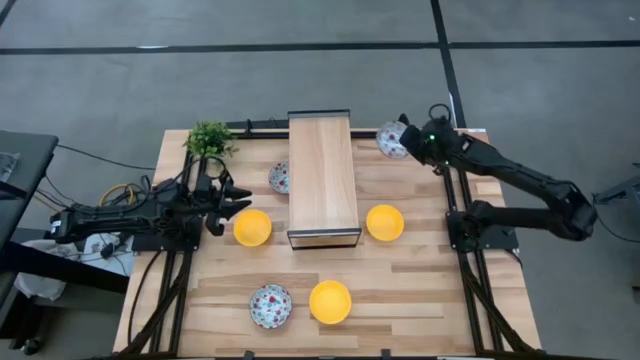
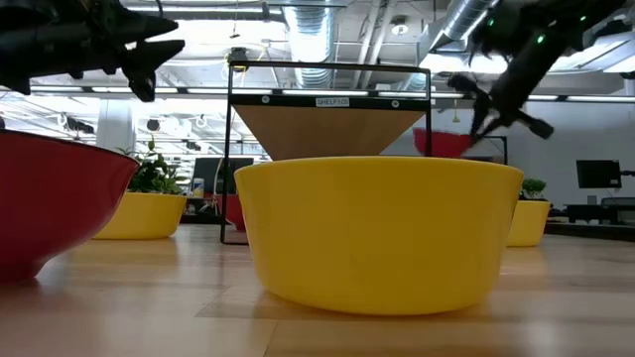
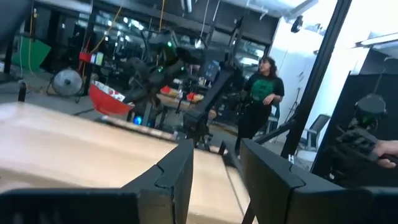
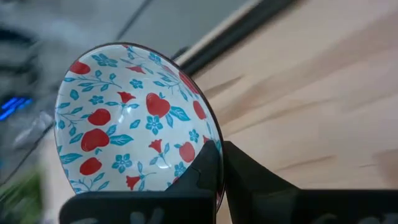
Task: Pick & Place Mini bowls
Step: Put the right red patterned bowl on the shelf
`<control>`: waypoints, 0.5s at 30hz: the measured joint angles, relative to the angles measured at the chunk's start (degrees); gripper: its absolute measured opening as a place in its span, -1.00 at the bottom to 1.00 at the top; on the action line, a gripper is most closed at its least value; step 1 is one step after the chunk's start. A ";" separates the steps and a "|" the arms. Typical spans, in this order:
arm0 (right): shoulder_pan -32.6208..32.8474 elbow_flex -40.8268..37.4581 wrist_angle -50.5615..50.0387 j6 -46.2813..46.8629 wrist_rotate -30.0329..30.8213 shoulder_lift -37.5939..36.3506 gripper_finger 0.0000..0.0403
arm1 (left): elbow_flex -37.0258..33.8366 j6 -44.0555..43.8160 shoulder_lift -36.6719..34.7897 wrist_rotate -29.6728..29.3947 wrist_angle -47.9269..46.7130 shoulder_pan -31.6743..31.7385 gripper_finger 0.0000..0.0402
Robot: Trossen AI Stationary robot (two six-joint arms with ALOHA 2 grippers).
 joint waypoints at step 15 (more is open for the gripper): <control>14.18 0.21 16.02 -1.39 -5.66 -1.68 -1.00 | 0.01 -7.38 3.53 -4.41 11.52 -0.01 -0.35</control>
